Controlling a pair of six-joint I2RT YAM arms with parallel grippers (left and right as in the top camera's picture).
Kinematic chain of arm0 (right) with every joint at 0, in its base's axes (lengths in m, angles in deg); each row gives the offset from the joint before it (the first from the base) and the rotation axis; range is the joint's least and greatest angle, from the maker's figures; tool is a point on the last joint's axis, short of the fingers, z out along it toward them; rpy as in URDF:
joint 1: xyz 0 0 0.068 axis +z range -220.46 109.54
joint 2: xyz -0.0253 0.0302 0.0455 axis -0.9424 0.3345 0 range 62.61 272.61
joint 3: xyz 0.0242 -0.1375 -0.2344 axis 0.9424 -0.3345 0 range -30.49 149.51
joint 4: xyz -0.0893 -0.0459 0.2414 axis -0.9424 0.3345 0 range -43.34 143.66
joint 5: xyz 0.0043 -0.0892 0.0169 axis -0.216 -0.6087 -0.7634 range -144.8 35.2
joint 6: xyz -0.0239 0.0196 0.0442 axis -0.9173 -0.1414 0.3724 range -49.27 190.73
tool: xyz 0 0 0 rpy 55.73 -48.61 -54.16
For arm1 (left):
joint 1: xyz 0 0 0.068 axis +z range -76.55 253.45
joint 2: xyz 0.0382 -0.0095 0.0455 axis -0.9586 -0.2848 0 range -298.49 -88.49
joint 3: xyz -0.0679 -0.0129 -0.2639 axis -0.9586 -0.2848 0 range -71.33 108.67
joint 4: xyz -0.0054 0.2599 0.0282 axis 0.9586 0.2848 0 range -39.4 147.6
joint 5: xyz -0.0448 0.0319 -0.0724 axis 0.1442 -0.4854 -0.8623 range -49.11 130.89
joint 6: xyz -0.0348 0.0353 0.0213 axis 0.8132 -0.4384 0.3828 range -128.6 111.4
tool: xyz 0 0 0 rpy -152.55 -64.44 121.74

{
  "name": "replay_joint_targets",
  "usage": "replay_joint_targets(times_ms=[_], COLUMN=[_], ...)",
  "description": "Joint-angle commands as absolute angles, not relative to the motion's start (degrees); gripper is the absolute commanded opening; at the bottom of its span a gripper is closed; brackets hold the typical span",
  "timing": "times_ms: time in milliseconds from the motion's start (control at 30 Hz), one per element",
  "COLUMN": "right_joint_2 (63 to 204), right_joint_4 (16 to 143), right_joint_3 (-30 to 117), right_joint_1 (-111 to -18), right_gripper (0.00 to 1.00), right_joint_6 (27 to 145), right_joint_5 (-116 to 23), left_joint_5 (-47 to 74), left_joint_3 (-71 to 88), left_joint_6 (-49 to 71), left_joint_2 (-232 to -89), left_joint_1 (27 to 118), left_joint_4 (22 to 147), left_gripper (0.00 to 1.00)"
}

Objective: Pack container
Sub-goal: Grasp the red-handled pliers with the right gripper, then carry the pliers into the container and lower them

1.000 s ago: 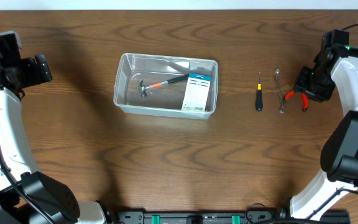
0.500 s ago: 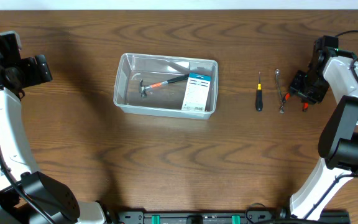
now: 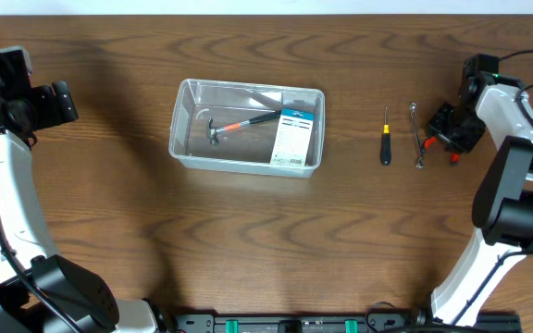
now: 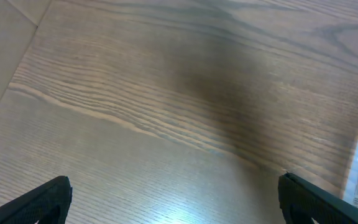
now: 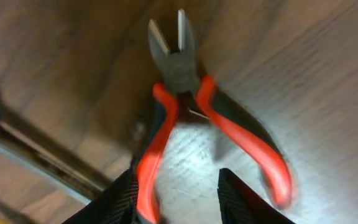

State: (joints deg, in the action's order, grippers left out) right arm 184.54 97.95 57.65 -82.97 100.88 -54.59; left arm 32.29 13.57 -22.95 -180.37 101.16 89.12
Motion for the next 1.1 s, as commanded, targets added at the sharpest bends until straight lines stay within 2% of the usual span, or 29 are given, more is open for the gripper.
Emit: replay_joint_targets(times_ms=[0,200,300,700,900,967,1067], right_joint_2=[186.85,187.47,187.47,187.47,187.44,187.27,186.07], right_joint_4=[98.0,97.84,97.6,97.65,97.93,98.67,99.7], right_joint_3=[57.54,57.54,57.54,57.54,57.56,57.58,57.58], right_joint_1=[-82.1,-82.06,-82.06,-82.06,-82.06,-82.06,-82.06], right_gripper=[0.41,0.4,0.36,0.07,0.08,0.01,0.01], right_joint_6=[103.96,103.94,103.96,103.9,101.78,100.27,98.21], right_joint_5=[-55.88,-55.88,-55.88,-55.88,-55.88,-55.88,-55.88], left_joint_5=[32.36,32.36,32.36,32.36,32.36,32.36,32.36], left_joint_3=[13.92,13.92,13.92,13.92,13.92,13.92,13.92], left_joint_6=[-22.62,-22.62,-22.62,-22.62,-22.62,-22.62,-22.62], left_joint_2=[-180.76,-180.76,-180.76,-180.76,-180.76,-180.76,-180.76], left_joint_1=[101.35,101.35,101.35,101.35,101.35,101.35,101.35], left_joint_4=[89.1,89.1,89.1,89.1,89.1,89.1,89.1], left_gripper=[0.98,0.98,0.98,0.98,0.98,0.98,0.98])
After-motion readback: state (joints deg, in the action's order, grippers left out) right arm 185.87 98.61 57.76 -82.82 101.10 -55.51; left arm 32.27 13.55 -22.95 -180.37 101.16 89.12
